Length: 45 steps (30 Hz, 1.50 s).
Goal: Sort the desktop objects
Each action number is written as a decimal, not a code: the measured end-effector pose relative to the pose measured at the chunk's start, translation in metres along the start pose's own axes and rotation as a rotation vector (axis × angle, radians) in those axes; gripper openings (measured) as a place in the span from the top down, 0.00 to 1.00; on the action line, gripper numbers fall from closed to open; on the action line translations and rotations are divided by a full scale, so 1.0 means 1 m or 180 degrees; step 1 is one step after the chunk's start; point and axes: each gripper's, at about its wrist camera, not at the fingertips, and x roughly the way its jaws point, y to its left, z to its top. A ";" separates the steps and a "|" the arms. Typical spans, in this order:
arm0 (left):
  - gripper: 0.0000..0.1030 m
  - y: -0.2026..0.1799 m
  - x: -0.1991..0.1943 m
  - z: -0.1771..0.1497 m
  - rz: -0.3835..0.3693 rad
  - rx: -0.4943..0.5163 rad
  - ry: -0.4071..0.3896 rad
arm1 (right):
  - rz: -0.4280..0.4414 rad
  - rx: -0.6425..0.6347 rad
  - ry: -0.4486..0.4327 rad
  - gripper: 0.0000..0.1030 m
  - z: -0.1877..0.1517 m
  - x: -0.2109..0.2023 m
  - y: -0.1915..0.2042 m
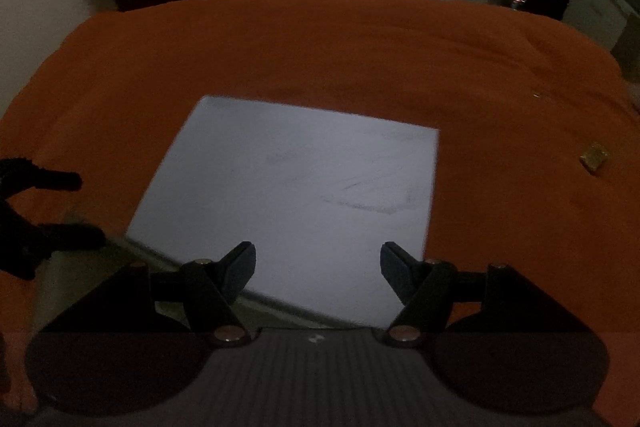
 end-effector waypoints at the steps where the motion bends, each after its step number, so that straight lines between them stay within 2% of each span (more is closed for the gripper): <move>1: 0.01 0.005 0.005 0.003 0.0028 -0.0001 -0.0003 | -0.0048 0.0042 -0.0007 0.29 0.003 0.003 -0.006; 4: 0.01 0.019 0.019 0.015 0.0010 0.0026 0.0014 | -0.0128 0.0164 0.0028 0.29 0.010 0.011 -0.025; 9: 0.01 0.044 0.040 0.033 -0.0044 -0.0138 0.0079 | -0.0169 0.0215 0.0075 0.23 0.023 0.028 -0.047; 19: 0.01 0.081 0.081 0.043 -0.0015 -0.0365 0.0293 | -0.0344 0.0386 0.0218 0.22 0.043 0.074 -0.079; 23: 0.01 0.086 0.100 0.041 -0.0091 -0.0296 0.0443 | -0.0388 0.0497 0.0216 0.21 0.047 0.100 -0.094; 24: 0.01 0.087 0.105 0.040 -0.0085 -0.0259 0.0476 | -0.0380 0.0519 0.0232 0.21 0.047 0.105 -0.096; 29: 0.01 0.097 0.120 0.040 -0.0289 -0.0530 0.0542 | -0.0353 0.0583 0.0350 0.21 0.043 0.120 -0.105; 38: 0.01 0.103 0.125 0.049 -0.0225 -0.0623 0.0675 | -0.0317 0.0640 0.0420 0.16 0.049 0.132 -0.110; 45: 0.01 0.110 0.137 0.043 -0.0412 -0.0746 0.0829 | -0.0102 0.0810 0.0505 0.12 0.044 0.142 -0.102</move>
